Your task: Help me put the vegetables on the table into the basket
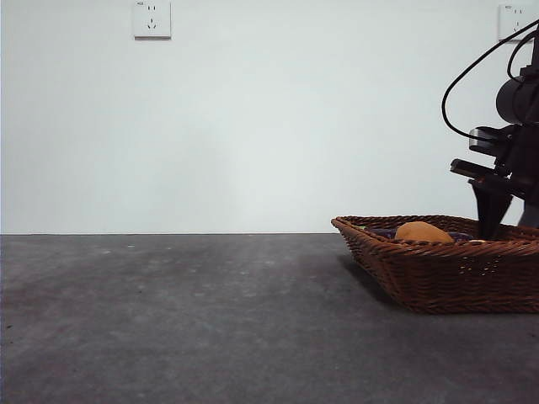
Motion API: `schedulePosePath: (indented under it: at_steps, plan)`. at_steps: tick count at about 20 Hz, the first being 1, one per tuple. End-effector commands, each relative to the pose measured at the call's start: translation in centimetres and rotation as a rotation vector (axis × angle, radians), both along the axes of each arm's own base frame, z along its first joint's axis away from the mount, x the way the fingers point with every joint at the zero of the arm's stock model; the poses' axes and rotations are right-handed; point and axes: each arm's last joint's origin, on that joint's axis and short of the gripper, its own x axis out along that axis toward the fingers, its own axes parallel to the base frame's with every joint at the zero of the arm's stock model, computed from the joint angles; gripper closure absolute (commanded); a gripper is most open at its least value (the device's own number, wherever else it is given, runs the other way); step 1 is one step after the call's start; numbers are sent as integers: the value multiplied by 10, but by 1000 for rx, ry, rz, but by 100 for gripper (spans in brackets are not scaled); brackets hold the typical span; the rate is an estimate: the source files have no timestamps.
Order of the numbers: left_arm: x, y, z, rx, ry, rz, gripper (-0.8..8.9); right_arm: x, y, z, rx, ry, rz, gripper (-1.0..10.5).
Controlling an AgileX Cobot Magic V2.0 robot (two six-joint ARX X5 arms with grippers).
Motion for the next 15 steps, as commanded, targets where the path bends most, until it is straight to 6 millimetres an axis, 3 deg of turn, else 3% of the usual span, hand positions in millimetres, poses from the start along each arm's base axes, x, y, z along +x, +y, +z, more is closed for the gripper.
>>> schedulePosePath:
  at_steps: [1,8,13,15]
  plan:
    - [0,0,2,-14,-15,5,821,0,1,4,-5,-15,1,590]
    - [0,0,2,-17,-14,7,821,-27,0,78,-13,-214,-12,591]
    - [0,0,2,-18,-15,8,821,-82,4,150,5,-362,0,595]
    - [0,0,2,-19,-10,9,821,-107,8,169,70,-382,36,596]
